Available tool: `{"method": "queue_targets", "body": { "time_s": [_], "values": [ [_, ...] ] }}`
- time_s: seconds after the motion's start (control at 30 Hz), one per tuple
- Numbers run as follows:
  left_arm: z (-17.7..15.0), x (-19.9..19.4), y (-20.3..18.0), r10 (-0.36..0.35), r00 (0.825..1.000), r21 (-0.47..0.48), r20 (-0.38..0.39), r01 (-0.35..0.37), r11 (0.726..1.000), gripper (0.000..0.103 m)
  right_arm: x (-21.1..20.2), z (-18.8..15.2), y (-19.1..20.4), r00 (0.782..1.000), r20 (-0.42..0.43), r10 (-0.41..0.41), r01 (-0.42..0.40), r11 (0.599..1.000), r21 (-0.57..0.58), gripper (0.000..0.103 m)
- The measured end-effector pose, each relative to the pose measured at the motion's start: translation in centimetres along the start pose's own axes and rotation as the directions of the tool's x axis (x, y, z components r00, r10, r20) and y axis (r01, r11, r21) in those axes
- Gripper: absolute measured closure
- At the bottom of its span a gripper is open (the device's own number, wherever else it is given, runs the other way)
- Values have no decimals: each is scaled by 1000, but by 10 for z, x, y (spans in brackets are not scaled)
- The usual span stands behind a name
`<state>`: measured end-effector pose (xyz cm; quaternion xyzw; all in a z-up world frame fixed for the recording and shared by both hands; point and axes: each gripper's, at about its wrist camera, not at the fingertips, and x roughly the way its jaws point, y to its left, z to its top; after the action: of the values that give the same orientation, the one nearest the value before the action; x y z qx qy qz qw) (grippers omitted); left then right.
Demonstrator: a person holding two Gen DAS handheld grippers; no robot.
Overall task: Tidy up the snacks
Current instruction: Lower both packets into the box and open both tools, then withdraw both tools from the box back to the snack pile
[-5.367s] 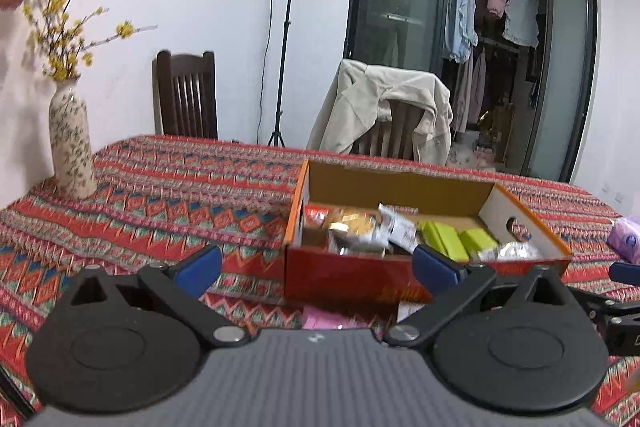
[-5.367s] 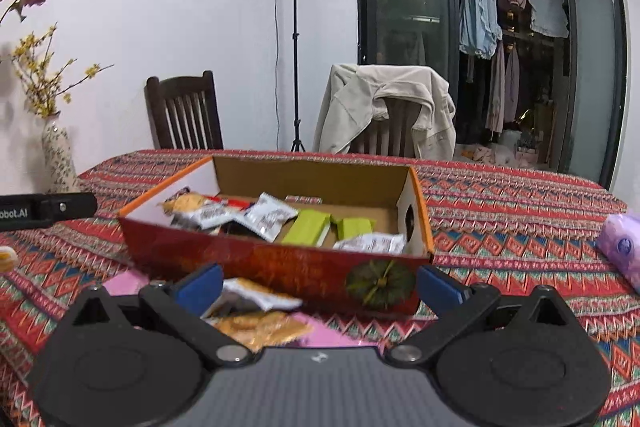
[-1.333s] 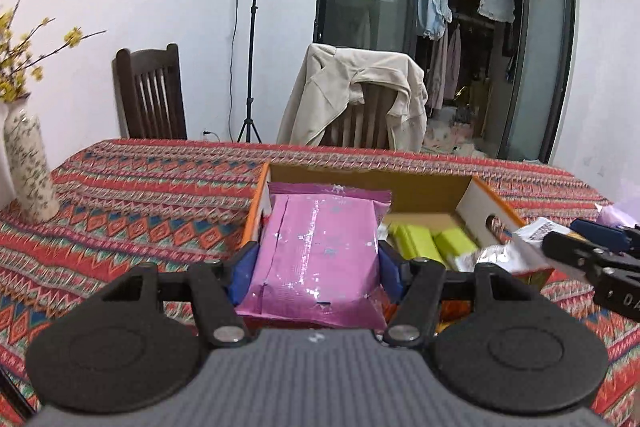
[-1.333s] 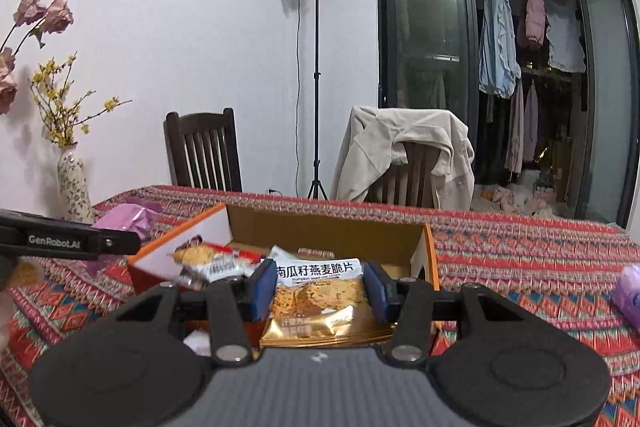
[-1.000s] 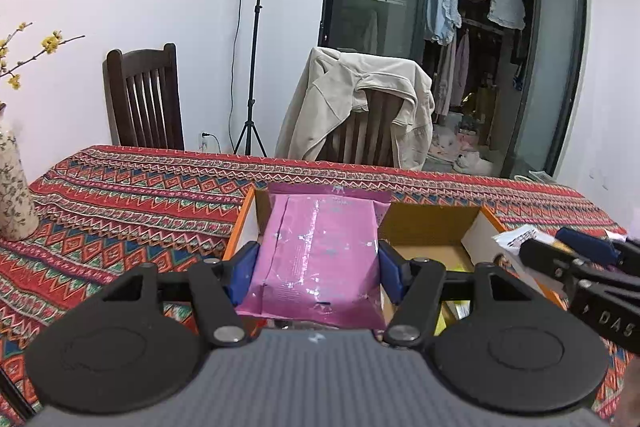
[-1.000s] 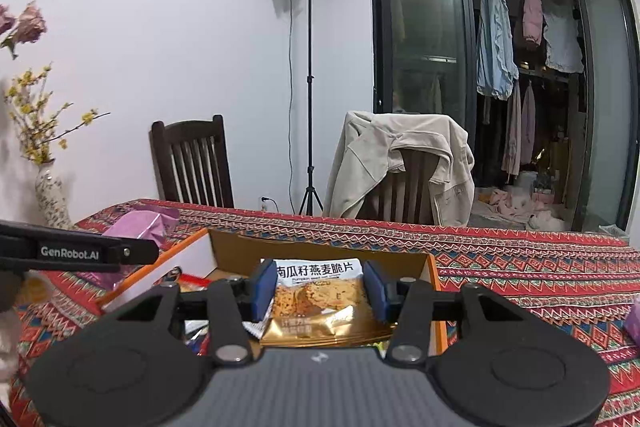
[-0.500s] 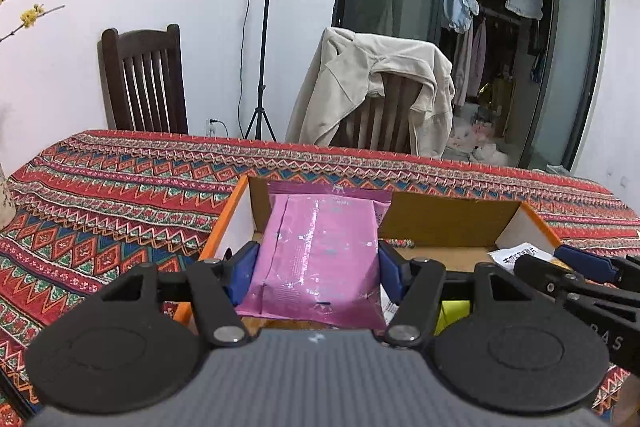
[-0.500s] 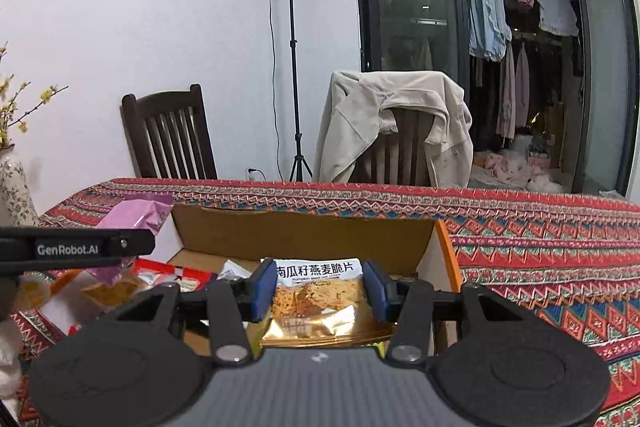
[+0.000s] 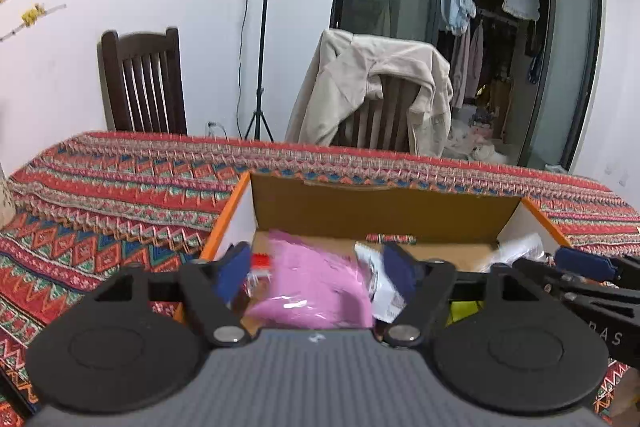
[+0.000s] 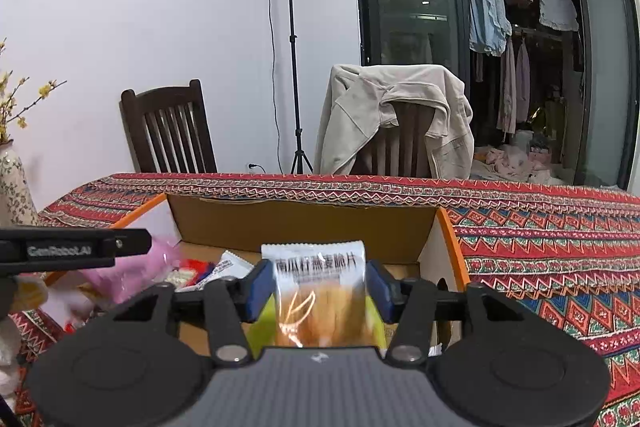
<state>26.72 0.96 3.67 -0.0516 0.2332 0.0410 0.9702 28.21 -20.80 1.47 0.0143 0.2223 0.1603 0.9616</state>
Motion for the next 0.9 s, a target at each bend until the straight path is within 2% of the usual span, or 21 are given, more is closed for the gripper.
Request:
{"method": "queue_targets", "body": {
  "time_s": [0.03,0.07,0.1,0.17,0.57,0.9],
  "values": [
    [0,-4,0,5,1000,-1,15,-5,1000,9,0,0,-1,1000,-1,2,-2,1000,8,33],
    [0,-7,1,10,1000,-3,30,-10,1000,0,-1,0,-2,1000,-3,3,-3,1000,17,18],
    [0,-9,1,12,999,-6,45,-12,1000,0,-2,0,-3,1000,-4,7,-7,1000,24,8],
    [1,-12,2,6,998,-14,58,-5,1000,0,-3,-1,-4,1000,-1,12,-12,999,35,1],
    [4,-21,4,2,997,-39,79,1,999,0,-16,0,-1,1000,10,-12,12,999,45,0],
    [17,-55,0,-38,995,-18,94,40,999,0,-41,9,9,999,30,-16,16,1000,15,0]
  ]
}}
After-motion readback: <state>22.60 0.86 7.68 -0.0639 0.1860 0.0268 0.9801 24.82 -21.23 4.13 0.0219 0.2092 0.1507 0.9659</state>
